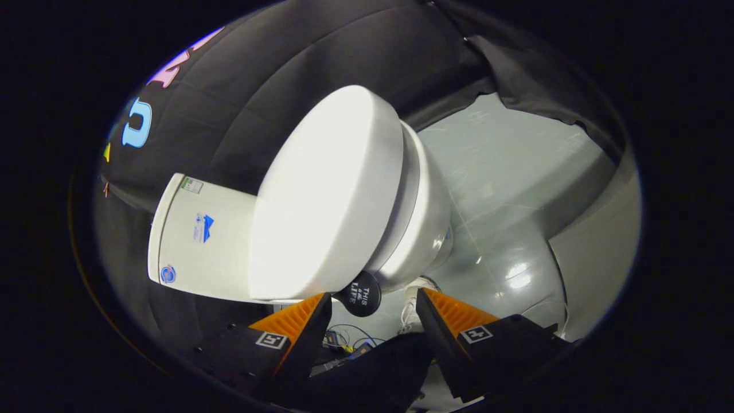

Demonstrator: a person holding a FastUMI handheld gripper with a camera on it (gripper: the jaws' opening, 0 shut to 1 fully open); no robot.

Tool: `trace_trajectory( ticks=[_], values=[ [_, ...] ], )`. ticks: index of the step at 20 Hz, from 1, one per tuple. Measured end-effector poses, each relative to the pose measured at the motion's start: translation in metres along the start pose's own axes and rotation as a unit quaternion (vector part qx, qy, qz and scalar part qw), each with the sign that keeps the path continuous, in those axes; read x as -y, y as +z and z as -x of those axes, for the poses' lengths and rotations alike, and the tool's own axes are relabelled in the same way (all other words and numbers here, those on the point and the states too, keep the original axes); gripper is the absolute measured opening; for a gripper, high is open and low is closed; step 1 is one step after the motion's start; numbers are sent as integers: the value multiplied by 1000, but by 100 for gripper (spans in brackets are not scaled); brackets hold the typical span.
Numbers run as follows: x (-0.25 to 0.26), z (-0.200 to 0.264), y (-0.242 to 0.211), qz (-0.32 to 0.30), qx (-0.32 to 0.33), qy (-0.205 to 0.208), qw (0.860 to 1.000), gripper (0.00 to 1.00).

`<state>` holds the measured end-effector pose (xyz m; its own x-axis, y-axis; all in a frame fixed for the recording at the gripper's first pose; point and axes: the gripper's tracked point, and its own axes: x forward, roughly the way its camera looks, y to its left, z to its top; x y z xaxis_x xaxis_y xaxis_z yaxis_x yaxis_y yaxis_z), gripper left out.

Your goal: Open the toilet lid.

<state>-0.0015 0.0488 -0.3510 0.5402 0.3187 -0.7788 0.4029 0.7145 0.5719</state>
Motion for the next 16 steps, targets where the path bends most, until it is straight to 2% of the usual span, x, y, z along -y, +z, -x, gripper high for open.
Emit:
trace_trajectory(
  ticks=[2,3,4,6,7,8,11,12,13,16],
  values=[
    [-8,-4,0,22,2,23,1000,73],
    [-9,-4,3,39,13,22,999,63],
    [-8,-1,2,61,13,20,998,41],
    [-7,4,3,102,17,18,995,41],
    [-13,12,13,87,28,31,995,41],
    [-11,1,6,85,18,35,996,29],
    [-14,2,7,96,17,55,994,29],
    [-10,2,19,81,29,53,995,29],
    [-12,-1,13,59,27,51,997,6],
    [-14,3,9,49,22,68,996,6]
  ],
)
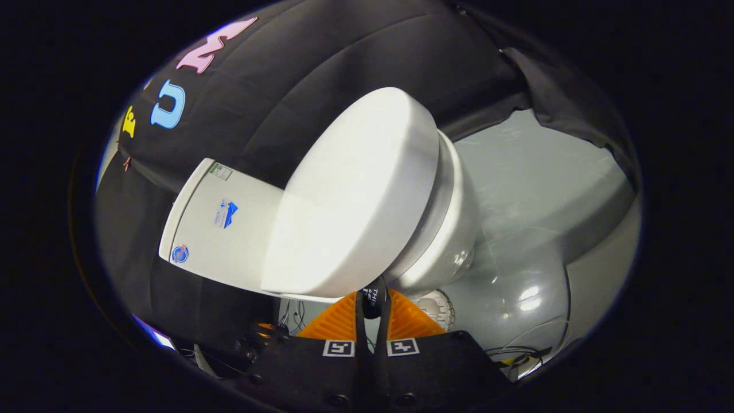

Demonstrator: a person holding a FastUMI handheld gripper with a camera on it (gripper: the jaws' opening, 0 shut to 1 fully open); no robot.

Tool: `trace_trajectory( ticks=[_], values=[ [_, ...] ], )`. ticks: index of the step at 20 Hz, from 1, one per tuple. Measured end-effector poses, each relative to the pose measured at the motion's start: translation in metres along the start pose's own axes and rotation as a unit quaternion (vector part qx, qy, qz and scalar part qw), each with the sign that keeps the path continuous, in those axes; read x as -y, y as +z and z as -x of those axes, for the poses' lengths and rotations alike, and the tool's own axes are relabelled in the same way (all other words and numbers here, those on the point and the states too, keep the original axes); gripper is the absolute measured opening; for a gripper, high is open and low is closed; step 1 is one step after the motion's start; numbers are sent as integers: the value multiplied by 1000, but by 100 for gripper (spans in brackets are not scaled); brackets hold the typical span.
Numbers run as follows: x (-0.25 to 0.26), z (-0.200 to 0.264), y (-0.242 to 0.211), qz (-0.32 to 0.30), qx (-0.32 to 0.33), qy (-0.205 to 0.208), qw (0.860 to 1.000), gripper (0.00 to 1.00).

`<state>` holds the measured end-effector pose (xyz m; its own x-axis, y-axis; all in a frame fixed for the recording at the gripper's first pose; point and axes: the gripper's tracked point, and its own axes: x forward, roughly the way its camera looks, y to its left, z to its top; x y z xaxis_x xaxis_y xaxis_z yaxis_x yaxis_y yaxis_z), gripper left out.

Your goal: Open the toilet lid.

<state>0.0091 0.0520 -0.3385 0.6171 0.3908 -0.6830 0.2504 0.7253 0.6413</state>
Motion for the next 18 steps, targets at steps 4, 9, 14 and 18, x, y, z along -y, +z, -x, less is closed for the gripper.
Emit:
trace_trajectory(
  ticks=[4,9,14,18],
  values=[
    [-5,7,2,34,-2,-4,999,6],
    [-35,22,15,38,7,12,999,5],
    [-62,43,30,101,24,9,995,5],
    [-87,53,38,134,36,5,990,5]
  ],
)
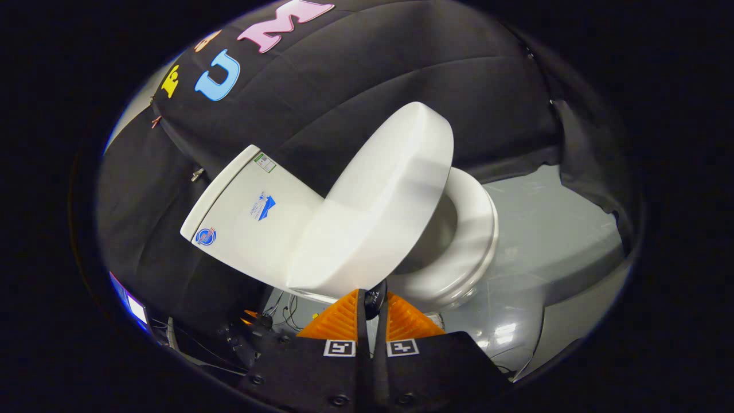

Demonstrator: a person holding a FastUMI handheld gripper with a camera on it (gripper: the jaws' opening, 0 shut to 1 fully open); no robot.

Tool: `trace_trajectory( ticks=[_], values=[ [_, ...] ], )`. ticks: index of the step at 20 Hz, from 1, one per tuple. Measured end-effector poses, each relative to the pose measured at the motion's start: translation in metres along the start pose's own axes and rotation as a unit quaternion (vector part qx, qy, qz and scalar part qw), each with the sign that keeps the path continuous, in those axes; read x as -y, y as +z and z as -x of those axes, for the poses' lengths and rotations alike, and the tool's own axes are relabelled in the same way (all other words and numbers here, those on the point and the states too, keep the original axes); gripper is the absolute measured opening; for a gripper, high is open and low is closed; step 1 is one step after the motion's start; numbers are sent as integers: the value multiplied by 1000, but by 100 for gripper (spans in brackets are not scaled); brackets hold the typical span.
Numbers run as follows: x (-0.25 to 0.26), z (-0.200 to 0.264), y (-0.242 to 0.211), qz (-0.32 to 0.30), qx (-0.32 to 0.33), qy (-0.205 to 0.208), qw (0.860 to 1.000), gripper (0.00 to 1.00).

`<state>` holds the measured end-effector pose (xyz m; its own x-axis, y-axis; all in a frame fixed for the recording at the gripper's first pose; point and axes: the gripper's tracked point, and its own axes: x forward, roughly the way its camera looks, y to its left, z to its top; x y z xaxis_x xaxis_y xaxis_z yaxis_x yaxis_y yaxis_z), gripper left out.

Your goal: Open the toilet lid.

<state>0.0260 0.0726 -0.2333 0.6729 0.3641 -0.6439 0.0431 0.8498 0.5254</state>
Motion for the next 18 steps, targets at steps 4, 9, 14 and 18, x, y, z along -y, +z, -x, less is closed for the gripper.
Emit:
trace_trajectory(
  ticks=[4,9,14,18],
  values=[
    [-39,14,23,44,25,10,999,5],
    [-89,21,45,121,56,5,991,5],
    [-132,21,59,190,95,-13,977,5],
    [-175,18,67,221,121,-1,968,5]
  ],
)
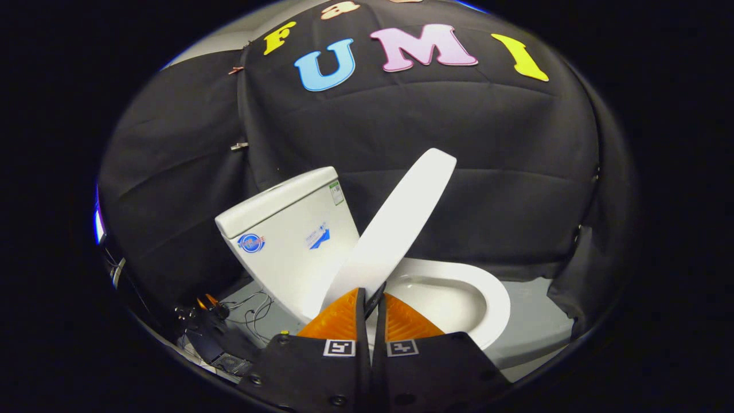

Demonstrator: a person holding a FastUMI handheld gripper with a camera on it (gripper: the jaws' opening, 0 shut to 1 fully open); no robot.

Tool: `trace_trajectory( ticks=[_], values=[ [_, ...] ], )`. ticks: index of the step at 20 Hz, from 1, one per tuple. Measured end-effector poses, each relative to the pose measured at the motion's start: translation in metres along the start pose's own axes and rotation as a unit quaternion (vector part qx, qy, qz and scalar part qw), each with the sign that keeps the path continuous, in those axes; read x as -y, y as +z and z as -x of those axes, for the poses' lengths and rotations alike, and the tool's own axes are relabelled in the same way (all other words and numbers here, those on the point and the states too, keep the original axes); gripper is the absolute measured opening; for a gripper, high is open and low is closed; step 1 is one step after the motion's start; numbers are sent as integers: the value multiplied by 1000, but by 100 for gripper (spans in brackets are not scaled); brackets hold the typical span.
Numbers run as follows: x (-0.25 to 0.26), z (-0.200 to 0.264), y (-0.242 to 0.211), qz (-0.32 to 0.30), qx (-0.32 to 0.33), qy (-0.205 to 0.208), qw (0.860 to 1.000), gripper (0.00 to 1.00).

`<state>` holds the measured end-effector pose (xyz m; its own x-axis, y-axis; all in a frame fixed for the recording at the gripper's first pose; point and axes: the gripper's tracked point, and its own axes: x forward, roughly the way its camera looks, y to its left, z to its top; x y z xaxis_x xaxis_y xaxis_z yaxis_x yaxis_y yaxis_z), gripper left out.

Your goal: Open the toilet lid.

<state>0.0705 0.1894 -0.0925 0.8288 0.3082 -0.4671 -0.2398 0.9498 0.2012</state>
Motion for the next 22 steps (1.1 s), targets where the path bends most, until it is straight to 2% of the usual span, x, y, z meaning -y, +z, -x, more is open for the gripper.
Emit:
trace_trajectory(
  ticks=[6,10,22],
  values=[
    [-69,-24,28,74,27,39,996,5],
    [-113,-42,37,90,35,68,993,5],
    [-186,-80,32,200,55,89,974,6]
  ],
)
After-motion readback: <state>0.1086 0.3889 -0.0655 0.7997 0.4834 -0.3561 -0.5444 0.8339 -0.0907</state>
